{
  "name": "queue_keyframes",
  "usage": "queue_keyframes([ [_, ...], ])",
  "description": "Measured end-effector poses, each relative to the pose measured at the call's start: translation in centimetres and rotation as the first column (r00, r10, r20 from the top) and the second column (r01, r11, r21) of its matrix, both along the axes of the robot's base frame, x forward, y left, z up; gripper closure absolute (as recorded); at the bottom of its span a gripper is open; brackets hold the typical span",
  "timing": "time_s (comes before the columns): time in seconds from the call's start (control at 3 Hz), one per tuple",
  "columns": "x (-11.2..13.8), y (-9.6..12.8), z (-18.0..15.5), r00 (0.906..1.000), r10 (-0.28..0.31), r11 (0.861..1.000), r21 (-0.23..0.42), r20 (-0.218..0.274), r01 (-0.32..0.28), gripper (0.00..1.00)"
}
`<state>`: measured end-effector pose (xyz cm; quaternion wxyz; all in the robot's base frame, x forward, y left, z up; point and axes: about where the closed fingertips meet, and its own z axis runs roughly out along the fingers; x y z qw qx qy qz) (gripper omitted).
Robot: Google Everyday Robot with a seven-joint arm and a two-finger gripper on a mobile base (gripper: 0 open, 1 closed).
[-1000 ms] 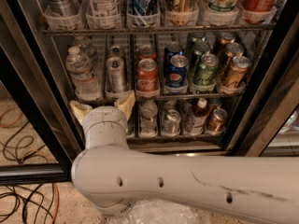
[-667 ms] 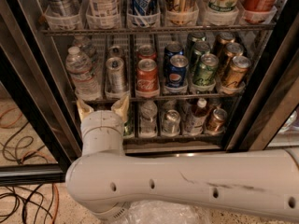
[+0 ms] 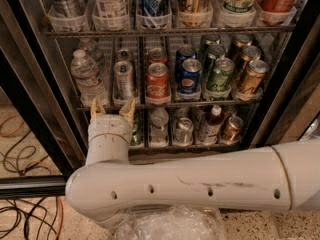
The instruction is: Pick redbull can from middle shelf of fridge
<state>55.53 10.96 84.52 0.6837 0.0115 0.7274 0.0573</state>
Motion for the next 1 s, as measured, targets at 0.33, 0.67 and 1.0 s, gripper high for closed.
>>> queue_keyframes([
  [0.33,0.9,-0.3,0.1,0.9993,-0.025,0.999,0.02,0.026,0.025,0.38],
  [0.67,1.8,-0.3,-0.1,0.9984,-0.034,0.999,0.033,0.045,0.033,0.38],
  [1.0,3.1,0.5,0.0,0.9979,-0.021,0.999,0.035,0.061,0.019,0.39],
])
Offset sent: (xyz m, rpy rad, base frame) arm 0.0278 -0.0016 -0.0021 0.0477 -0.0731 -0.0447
